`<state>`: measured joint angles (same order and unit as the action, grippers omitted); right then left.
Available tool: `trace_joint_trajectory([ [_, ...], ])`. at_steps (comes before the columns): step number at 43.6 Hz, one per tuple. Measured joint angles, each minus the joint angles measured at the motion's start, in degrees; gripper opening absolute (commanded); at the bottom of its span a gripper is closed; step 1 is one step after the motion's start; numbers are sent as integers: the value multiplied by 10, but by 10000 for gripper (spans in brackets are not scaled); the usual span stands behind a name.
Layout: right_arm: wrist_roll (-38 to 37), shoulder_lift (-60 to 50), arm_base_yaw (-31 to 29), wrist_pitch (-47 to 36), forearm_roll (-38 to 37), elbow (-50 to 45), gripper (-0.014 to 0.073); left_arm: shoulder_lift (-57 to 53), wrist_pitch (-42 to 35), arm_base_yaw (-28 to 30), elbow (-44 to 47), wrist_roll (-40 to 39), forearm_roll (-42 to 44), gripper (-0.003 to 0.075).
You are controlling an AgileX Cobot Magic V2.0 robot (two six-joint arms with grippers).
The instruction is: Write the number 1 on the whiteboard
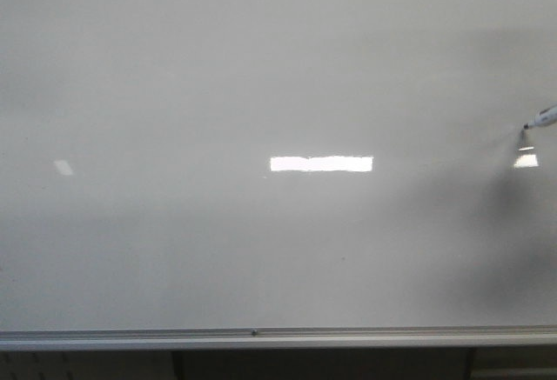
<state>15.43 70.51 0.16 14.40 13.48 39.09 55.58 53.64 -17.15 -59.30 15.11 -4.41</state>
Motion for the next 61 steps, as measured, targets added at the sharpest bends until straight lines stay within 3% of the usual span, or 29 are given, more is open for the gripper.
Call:
trace_joint_trajectory([
  [9, 1, 8, 0, 40, 0, 0, -38, 0, 0, 0, 0, 0, 0, 531],
  [33, 1, -39, 0, 44, 0, 42, -38, 0, 0, 0, 0, 0, 0, 531],
  [52, 1, -21, 0, -93, 0, 55, -38, 0, 0, 0, 0, 0, 0, 531],
  [61, 5, 13, 0, -100, 0, 55, -38, 0, 0, 0, 0, 0, 0, 531],
])
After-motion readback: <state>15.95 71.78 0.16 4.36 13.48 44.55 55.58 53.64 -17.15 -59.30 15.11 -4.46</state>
